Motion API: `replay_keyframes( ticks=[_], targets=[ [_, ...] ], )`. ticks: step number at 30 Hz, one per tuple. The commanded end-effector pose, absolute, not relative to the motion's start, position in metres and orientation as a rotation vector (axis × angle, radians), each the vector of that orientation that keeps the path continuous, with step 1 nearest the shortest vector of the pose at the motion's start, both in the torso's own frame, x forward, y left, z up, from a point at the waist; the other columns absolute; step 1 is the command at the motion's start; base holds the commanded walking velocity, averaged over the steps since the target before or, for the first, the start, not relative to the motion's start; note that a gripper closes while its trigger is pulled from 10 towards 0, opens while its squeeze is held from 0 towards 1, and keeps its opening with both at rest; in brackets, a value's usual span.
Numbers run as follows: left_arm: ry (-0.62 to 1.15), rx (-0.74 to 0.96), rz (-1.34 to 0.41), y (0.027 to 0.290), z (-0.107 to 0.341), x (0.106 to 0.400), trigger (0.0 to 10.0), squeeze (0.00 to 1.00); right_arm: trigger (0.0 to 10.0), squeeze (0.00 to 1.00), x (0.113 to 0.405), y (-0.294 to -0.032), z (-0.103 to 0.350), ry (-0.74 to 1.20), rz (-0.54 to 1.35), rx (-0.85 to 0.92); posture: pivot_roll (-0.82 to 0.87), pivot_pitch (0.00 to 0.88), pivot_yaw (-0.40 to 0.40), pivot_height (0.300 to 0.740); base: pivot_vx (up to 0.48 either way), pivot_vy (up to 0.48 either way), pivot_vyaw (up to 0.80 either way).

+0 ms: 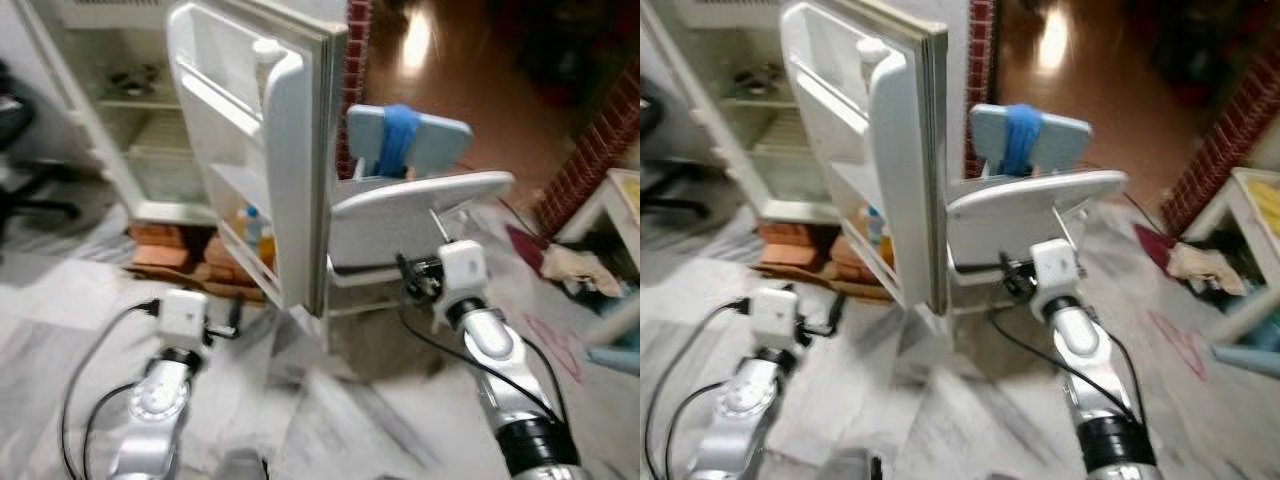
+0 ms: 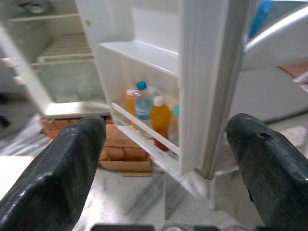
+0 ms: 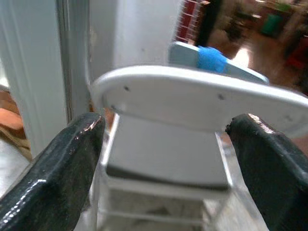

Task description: Restocking fridge

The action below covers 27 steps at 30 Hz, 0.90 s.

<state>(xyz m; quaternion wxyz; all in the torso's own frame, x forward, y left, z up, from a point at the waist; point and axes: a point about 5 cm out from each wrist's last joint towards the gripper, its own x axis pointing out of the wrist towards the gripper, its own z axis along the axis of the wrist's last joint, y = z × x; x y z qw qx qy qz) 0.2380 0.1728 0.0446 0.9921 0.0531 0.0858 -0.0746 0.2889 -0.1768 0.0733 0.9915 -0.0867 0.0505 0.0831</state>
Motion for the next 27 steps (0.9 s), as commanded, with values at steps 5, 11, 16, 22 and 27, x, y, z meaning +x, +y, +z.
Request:
replay_keyframes(
  ticks=[5, 11, 16, 22, 27],
  targets=[
    [0.177, 0.114, -0.128, 0.180, 0.046, 0.239, 10.0, 0.00, 10.0, 0.00, 0.292, -0.164, 0.082, 0.060, 0.242, -0.155, 0.07, 0.000, -0.026, 0.740, 0.480, 0.000, 0.80],
    [0.181, 0.105, -0.122, 0.180, 0.045, 0.239, 10.0, 0.00, 10.0, 0.00, 0.292, -0.162, 0.084, 0.043, 0.259, -0.156, 0.07, 0.000, -0.028, 0.740, 0.338, 0.000, 0.78],
    [0.181, 0.096, -0.138, 0.178, 0.045, 0.237, 10.0, 0.00, 10.0, 0.00, 0.293, -0.162, 0.085, 0.041, 0.240, -0.131, 0.08, 0.000, -0.030, 0.740, 0.000, 0.000, 0.48],
    [0.190, 0.094, -0.131, 0.180, 0.043, 0.235, 10.0, 0.00, 10.0, 0.00, 0.294, -0.161, 0.085, 0.040, 0.249, -0.127, 0.08, 0.000, -0.027, 0.740, 0.000, 0.000, 0.00],
    [0.193, 0.099, -0.122, 0.184, 0.044, 0.235, 10.0, 0.00, 10.0, 0.00, 0.298, -0.157, 0.092, 0.017, 0.328, -0.094, 0.09, 0.000, -0.025, 0.740, 0.000, 0.000, 0.00]
  ],
)
